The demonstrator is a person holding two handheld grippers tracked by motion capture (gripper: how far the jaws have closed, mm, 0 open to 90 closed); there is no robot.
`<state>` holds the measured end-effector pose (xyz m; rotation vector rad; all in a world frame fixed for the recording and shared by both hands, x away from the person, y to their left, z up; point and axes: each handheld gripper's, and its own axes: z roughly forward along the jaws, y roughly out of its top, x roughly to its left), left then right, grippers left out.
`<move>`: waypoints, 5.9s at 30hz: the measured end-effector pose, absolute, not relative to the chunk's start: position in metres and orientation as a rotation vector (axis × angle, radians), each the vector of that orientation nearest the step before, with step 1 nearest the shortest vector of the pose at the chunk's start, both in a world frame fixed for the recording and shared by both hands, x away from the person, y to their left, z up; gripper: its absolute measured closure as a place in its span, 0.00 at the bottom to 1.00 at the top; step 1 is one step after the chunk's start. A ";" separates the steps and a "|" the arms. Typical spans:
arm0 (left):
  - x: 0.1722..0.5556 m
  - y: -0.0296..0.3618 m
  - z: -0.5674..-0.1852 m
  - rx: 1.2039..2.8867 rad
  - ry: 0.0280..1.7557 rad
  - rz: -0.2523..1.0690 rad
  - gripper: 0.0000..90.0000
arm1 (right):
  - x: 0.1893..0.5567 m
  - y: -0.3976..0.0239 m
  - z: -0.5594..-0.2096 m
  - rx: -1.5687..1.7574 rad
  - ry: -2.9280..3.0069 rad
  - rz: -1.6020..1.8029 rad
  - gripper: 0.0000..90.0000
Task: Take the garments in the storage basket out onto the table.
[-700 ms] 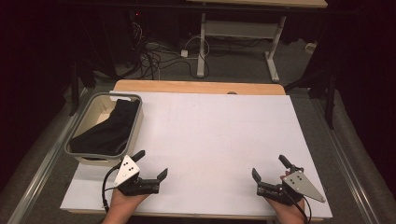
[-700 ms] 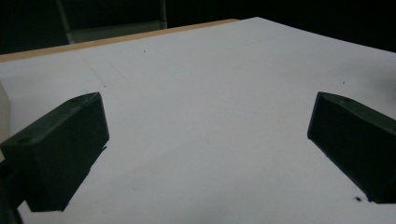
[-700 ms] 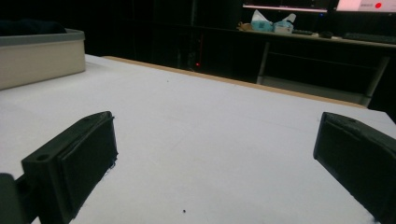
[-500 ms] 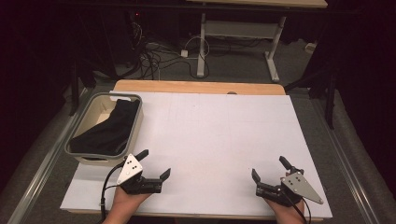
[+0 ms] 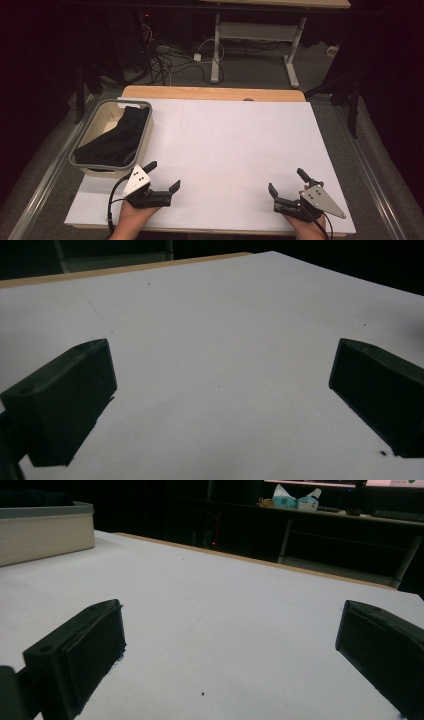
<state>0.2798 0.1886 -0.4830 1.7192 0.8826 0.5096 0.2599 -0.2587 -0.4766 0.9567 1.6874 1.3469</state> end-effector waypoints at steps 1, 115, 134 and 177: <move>0.280 0.189 -0.483 1.719 0.883 0.510 0.00 | 0.260 -0.259 -0.477 0.957 1.687 1.347 0.00; 0.309 0.327 -0.406 1.660 1.071 0.655 0.00 | 0.248 -0.263 -0.473 0.914 1.714 1.388 0.00; 0.377 0.323 -0.386 1.783 1.177 0.598 0.00 | 0.248 -0.265 -0.472 0.921 1.707 1.386 0.00; 0.472 0.306 -0.448 2.422 1.592 0.061 0.00 | 0.251 -0.263 -0.477 0.918 1.738 1.355 0.00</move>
